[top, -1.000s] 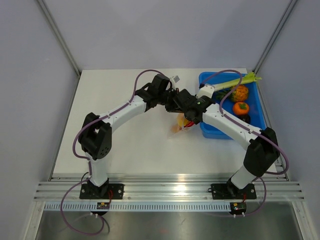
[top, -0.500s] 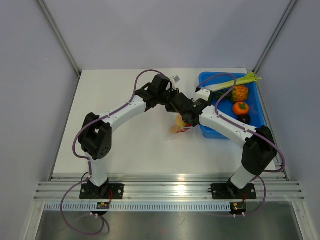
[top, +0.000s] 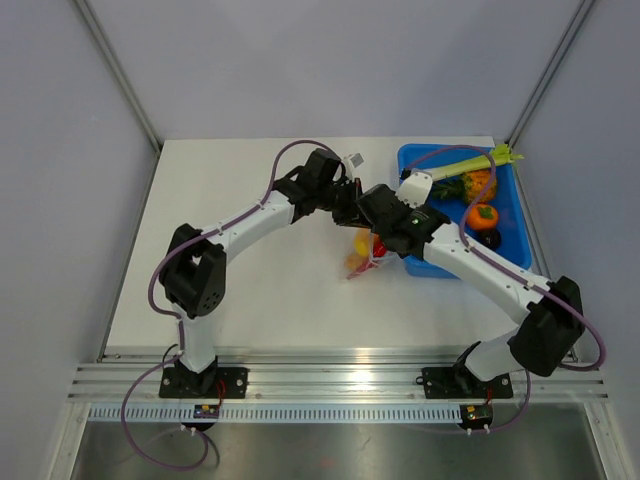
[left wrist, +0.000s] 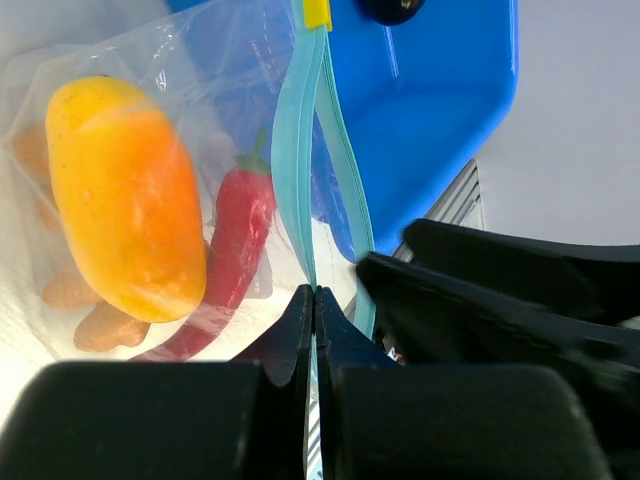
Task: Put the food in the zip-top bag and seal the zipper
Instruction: Place the fake vegetable in the zipper food storage bag, then adjust the zipper food storage bag at the center of the board.
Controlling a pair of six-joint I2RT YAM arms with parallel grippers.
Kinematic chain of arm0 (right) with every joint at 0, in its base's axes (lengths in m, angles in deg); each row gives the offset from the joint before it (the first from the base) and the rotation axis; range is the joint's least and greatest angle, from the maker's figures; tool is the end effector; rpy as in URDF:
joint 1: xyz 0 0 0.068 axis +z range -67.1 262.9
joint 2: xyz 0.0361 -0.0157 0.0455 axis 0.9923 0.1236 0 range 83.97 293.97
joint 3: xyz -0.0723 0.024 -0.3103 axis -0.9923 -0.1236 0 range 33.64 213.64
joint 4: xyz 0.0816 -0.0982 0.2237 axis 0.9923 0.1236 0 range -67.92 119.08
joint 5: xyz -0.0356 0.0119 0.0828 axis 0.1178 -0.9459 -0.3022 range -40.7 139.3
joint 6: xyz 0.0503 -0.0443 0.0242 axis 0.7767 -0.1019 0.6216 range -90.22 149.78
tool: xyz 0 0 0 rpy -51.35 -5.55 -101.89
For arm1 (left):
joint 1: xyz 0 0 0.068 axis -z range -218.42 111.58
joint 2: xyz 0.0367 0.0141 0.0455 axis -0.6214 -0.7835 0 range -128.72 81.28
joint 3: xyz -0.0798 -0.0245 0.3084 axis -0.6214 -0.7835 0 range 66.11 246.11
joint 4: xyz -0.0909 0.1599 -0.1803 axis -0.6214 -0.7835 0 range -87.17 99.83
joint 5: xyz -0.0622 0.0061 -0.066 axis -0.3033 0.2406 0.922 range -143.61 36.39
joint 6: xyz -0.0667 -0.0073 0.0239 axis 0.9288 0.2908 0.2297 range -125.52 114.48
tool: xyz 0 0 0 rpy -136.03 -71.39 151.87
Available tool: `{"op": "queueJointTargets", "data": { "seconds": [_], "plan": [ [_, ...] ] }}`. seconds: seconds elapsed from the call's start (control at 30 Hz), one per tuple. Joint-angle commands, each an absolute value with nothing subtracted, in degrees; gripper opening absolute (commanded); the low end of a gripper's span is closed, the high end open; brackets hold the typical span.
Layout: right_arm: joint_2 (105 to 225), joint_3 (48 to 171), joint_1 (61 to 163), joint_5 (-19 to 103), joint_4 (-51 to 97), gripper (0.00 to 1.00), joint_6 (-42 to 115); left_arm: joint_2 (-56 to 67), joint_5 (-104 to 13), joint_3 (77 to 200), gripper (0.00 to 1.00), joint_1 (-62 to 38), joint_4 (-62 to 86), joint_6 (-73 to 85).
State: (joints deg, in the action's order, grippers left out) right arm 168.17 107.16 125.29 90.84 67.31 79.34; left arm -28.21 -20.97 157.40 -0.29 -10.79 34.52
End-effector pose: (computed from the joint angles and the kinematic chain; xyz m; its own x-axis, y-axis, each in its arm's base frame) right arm 0.2494 0.1752 0.3406 -0.5718 0.2492 -0.7816 0.3163 0.9461 0.0702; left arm 0.3484 -0.3136 0.3120 -0.9247 0.0372 -0.3790 0.3339 0.5576 -0.7600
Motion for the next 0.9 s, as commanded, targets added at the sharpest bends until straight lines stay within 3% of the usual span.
{"op": "queueJointTargets", "data": {
  "seconds": [0.0, 0.07, 0.2, 0.4, 0.87],
  "plan": [
    [163.17, 106.94, 124.75, 94.48, 66.64, 0.52, 78.12, -28.32, -18.02, 159.63, 0.0, -0.28, -9.41, 32.81],
    [162.29, 105.46, 122.2, 91.86, 66.03, 0.51, 76.81, -27.89, -17.93, 159.45, 0.0, -0.28, -9.42, 32.28],
    [161.32, 100.97, 113.76, 75.37, 62.25, 0.48, 71.98, -26.3, -18.1, 159.19, 0.0, -0.28, -10.2, 30.87],
    [162.63, 98.42, 112.43, 68.65, 60.14, 0.46, 66.52, -25.42, -17.93, 159.1, 0.0, -0.28, -10.65, 29.47],
    [159.74, 97.62, 112.35, 69.17, 59.17, 0.4, 69.24, -24.19, -18.02, 156.82, 0.0, -0.28, -9.33, 29.9]
  ]
}}
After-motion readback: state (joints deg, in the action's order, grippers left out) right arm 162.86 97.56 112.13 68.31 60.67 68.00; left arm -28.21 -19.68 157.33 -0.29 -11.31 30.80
